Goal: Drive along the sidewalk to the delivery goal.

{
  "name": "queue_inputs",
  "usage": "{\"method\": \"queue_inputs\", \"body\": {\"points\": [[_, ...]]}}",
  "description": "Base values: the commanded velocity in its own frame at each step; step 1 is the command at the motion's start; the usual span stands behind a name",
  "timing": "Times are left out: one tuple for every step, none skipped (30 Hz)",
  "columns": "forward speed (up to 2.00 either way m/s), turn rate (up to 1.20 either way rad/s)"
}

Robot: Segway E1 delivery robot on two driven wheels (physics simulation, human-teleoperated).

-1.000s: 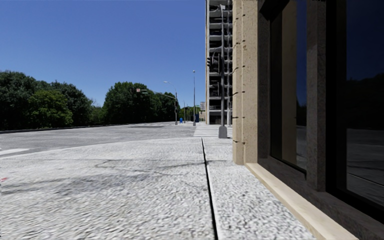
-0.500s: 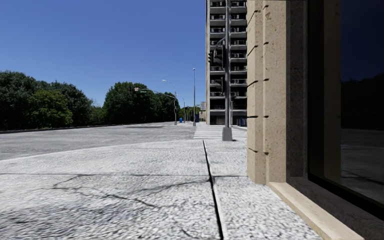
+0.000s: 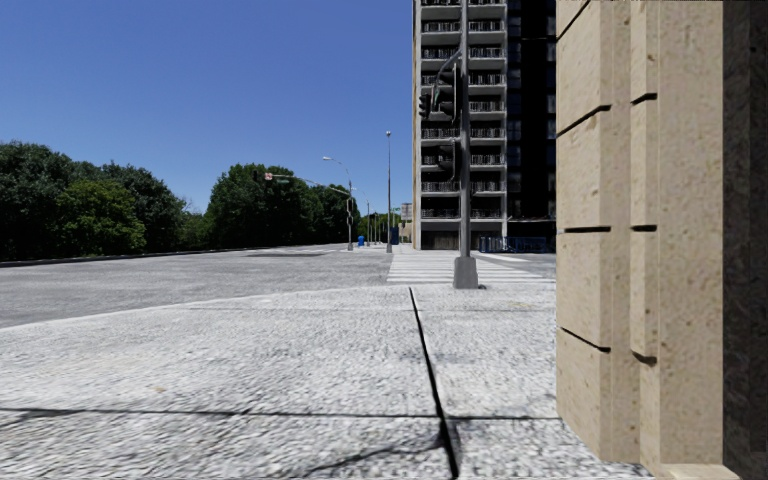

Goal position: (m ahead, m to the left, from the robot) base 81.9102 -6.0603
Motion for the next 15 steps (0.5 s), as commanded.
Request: {"method": "queue_inputs", "body": {"points": [[2.00, 0.00], [2.00, 0.00], [2.00, 0.00], [2.00, 0.00], [2.00, 0.00], [2.00, 0.00], [2.00, -0.09], [2.00, -0.19], [2.00, -0.21], [2.00, -0.21], [2.00, -0.22], [2.00, -0.22], [2.00, -0.22], [2.00, -0.22], [2.00, -0.22]]}}
